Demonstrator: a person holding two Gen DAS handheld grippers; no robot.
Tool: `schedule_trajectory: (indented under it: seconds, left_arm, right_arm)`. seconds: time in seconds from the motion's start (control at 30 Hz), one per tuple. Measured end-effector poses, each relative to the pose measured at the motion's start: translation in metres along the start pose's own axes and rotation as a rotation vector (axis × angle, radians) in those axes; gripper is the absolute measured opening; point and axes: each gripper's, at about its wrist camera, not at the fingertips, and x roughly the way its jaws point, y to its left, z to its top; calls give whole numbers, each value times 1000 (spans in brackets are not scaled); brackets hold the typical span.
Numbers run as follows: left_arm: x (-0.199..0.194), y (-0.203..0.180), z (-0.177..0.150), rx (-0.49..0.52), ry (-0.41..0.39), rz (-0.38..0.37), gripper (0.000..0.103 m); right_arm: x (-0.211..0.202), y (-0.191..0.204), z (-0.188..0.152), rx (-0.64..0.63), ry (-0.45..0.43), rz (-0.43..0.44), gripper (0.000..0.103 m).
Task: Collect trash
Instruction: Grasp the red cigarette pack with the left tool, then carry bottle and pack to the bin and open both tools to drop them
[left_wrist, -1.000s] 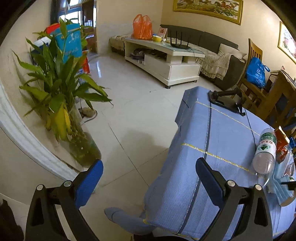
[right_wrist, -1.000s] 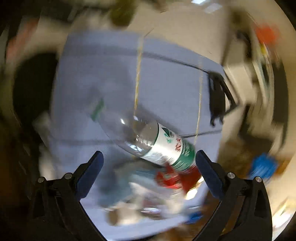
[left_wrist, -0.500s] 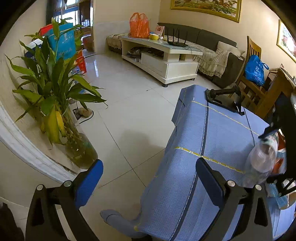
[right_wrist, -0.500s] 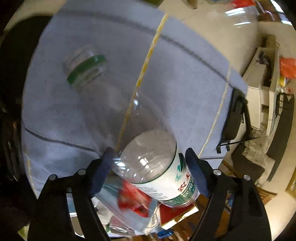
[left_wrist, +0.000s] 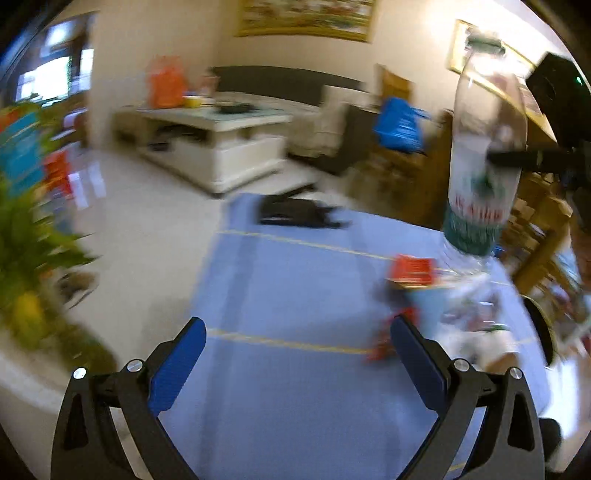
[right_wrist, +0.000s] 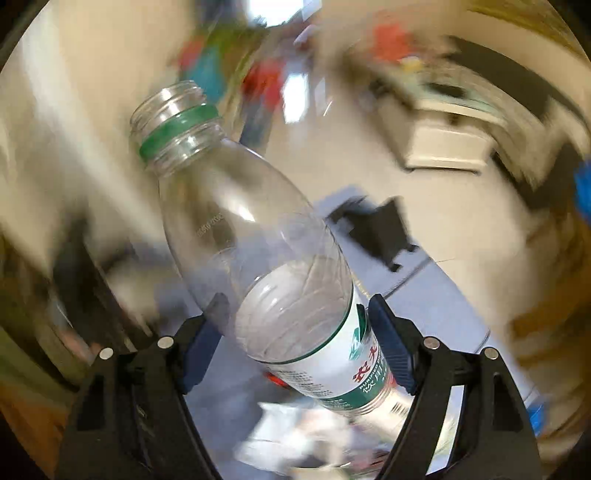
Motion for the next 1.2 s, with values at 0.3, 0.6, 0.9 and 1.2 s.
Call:
schedule_trajectory:
  seconds: [0.3,0.6,0.9,1.2]
  left_arm:
    - [88,-88,69,170,158,-177,97]
    - [220,-153,86,429,418,-104,96]
    - [248,-144,80,456,495,-99,59]
    - [228,-125,90,318,458,-103,58]
  right_arm:
    - [-163,-123,-185,574,-446,96,76]
    - [-199,-146,-273,723,-537,82,76]
    - [-172,-158,-286,744,-544,117,76]
    - [-169,-148,-292,765,-548,102,75]
